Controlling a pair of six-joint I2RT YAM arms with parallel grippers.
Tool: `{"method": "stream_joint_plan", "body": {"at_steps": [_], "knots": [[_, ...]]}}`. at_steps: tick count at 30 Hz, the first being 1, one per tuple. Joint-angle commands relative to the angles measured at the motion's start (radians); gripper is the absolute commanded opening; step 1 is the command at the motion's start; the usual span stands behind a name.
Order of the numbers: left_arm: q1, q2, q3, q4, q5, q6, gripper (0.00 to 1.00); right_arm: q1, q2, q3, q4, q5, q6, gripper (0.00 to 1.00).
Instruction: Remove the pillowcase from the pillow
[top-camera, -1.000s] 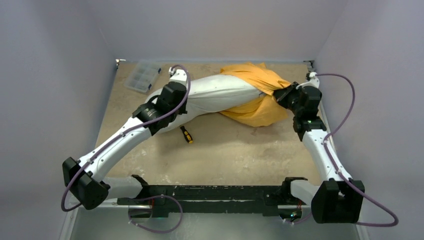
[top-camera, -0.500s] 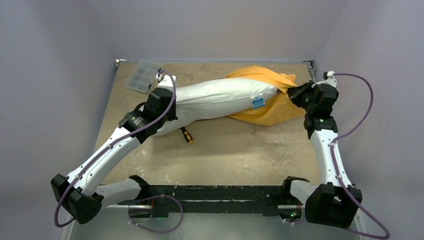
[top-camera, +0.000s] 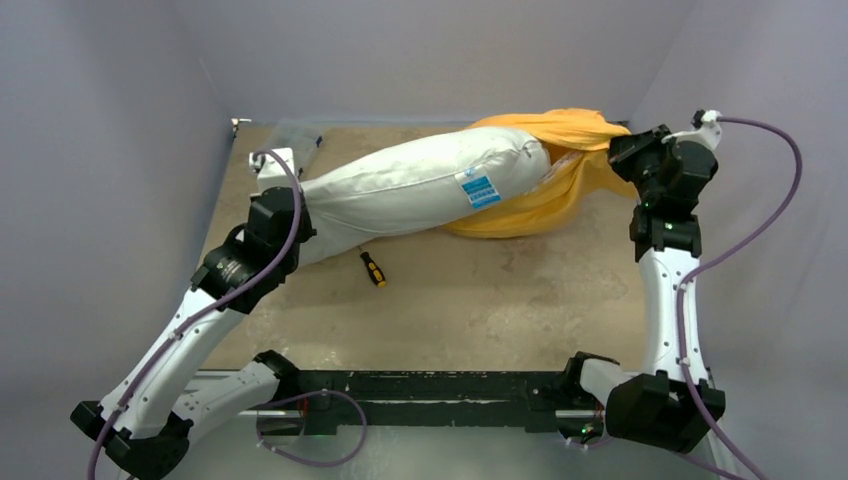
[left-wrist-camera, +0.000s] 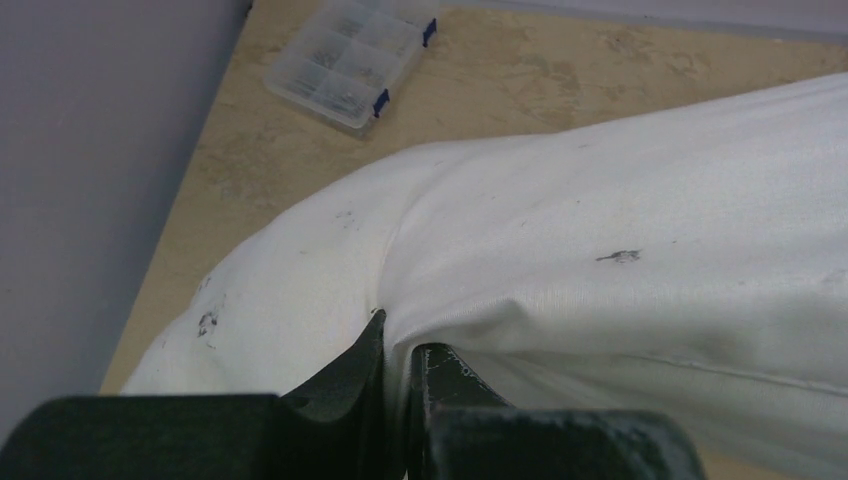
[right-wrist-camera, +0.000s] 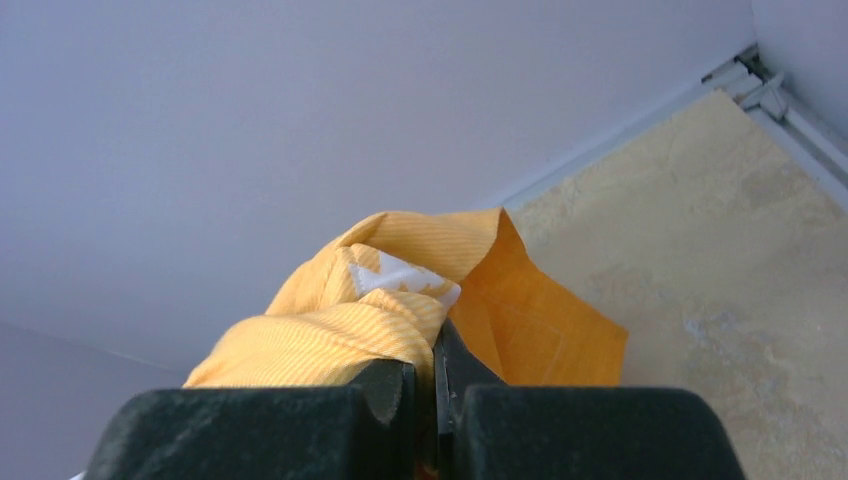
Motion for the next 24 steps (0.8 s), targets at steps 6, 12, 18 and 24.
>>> {"method": "stream_joint_plan", "body": {"at_steps": [6,12,18,24], "knots": [[0.042,-0.067,0.066,0.052,-0.252,0.076,0.0,-0.058,-0.012,0.013,0.16,0.087,-0.011,0.0],[0.042,-0.04,0.082,0.05,-0.329,0.082,0.0,-0.08,0.039,0.065,0.144,0.163,0.005,0.0],[0.042,-0.049,0.162,0.104,-0.471,0.174,0.0,-0.164,0.072,0.188,0.151,0.157,0.066,0.0],[0.042,-0.008,0.228,0.253,-0.545,0.311,0.0,-0.171,0.16,0.415,0.124,0.166,0.054,0.0]]}}
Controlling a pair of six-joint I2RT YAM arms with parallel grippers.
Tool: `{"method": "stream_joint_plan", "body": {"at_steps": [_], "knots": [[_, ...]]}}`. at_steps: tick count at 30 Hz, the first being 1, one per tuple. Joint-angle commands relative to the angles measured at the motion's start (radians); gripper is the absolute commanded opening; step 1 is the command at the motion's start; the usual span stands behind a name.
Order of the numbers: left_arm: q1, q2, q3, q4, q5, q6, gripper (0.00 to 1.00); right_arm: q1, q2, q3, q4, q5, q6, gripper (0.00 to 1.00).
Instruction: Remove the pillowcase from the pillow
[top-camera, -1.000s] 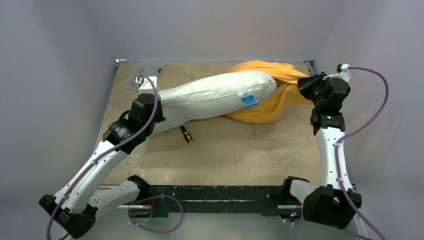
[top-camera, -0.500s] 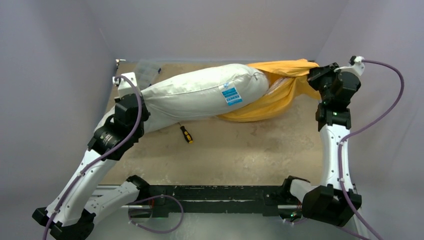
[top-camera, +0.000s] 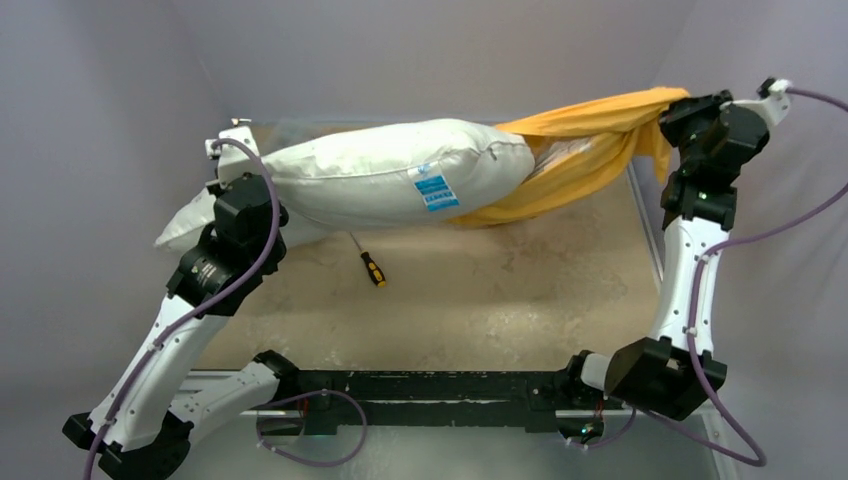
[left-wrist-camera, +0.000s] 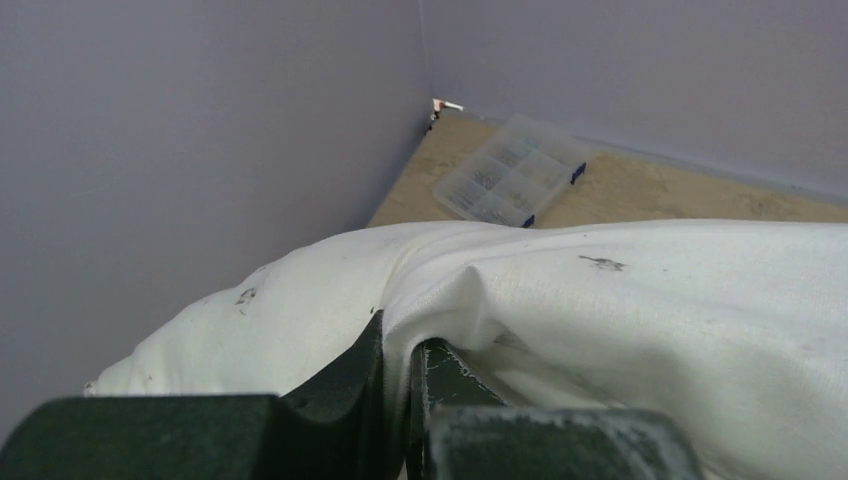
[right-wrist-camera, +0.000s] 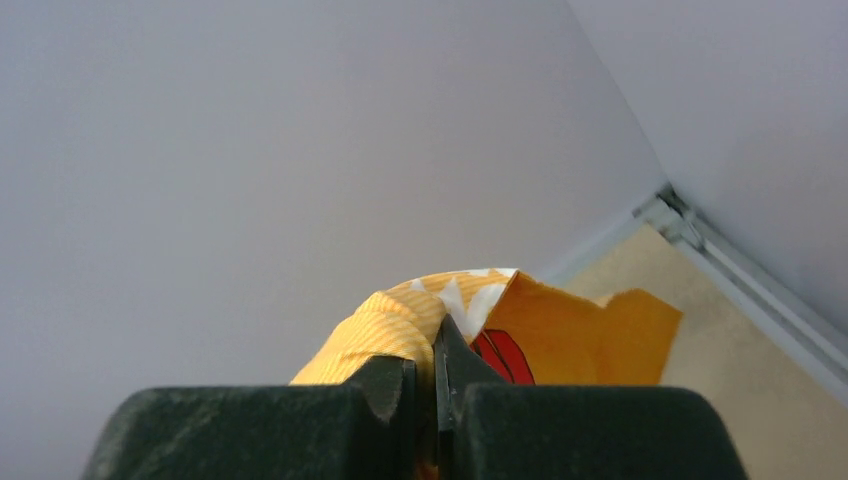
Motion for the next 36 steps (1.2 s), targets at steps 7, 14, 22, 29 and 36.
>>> {"method": "stream_joint_plan", "body": {"at_steps": [7,14,22,29,36], "knots": [[0.025,0.021,0.168,0.258,-0.216,0.159,0.0,-0.114,0.139,0.38,0.038,0.056,0.002,0.0],[0.024,0.002,0.09,0.41,-0.329,0.373,0.0,-0.189,0.104,0.308,0.091,-0.005,0.014,0.0],[0.024,0.069,0.099,0.342,-0.239,0.258,0.0,-0.192,0.077,0.27,0.17,-0.175,-0.001,0.0],[0.024,0.252,0.287,0.316,-0.089,0.218,0.0,-0.189,0.149,0.345,0.156,-0.325,-0.082,0.0],[0.039,0.459,0.494,0.312,0.073,0.127,0.0,-0.176,0.139,0.293,0.165,-0.367,-0.119,0.01]]}}
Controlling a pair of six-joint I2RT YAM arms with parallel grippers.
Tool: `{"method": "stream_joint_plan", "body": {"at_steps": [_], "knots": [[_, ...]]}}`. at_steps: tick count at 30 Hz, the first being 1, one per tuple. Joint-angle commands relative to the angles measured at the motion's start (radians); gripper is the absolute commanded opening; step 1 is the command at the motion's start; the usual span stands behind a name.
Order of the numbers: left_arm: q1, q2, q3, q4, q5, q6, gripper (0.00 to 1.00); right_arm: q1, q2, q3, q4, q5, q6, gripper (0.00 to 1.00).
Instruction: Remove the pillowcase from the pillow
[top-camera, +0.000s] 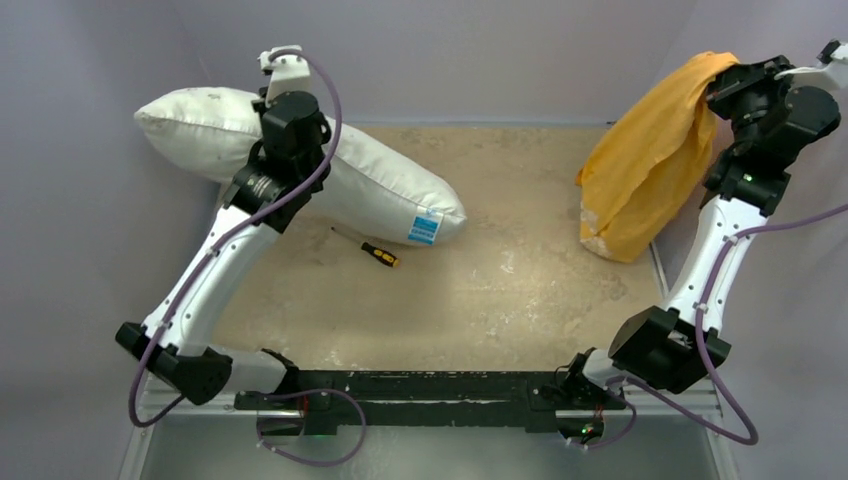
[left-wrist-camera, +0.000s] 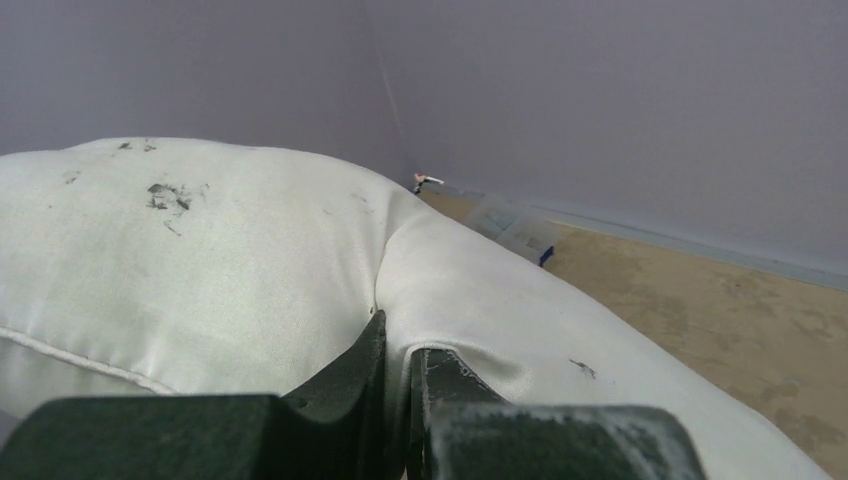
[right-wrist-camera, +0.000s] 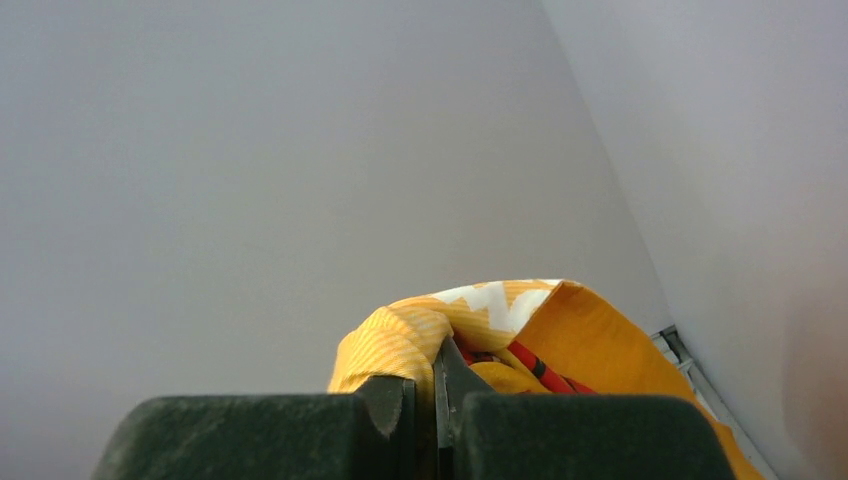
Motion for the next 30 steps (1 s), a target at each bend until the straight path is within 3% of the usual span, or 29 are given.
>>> {"method": "stream_joint_plan", "body": {"at_steps": [1,5,7,12,15,18,23,25,27,30], "knots": [[0.018,0.081,0.18,0.086,0.138,-0.096,0.0,0.017,-0.025,-0.001,0.068,-0.077,-0.045,0.01],[0.026,0.182,0.3,0.085,0.231,-0.144,0.0,0.049,-0.069,-0.028,0.065,-0.096,-0.06,0.02],[0.028,0.186,0.288,0.134,0.28,-0.168,0.0,0.062,-0.109,-0.081,0.073,-0.099,-0.065,0.03],[0.028,0.097,0.043,0.297,0.41,-0.206,0.0,0.065,-0.228,-0.236,0.043,-0.123,-0.093,0.04],[0.029,0.051,-0.118,0.298,0.459,-0.258,0.02,0.065,-0.337,-0.351,0.063,-0.13,-0.08,0.08],[0.028,0.009,-0.247,0.218,0.498,-0.329,0.19,0.083,-0.455,-0.408,0.041,-0.089,-0.07,0.12],[0.029,-0.131,-0.388,0.062,0.529,-0.425,0.63,0.2,-0.571,-0.412,-0.054,0.081,-0.132,0.17],[0.029,-0.197,-0.401,-0.019,0.548,-0.44,0.86,0.259,-0.61,-0.417,-0.099,0.157,-0.156,0.21],[0.028,-0.271,-0.406,-0.097,0.575,-0.452,0.91,0.304,-0.658,-0.45,-0.128,0.224,-0.172,0.25],[0.028,-0.395,-0.411,-0.196,0.61,-0.46,0.95,0.336,-0.708,-0.527,-0.171,0.263,-0.178,0.41]]}}
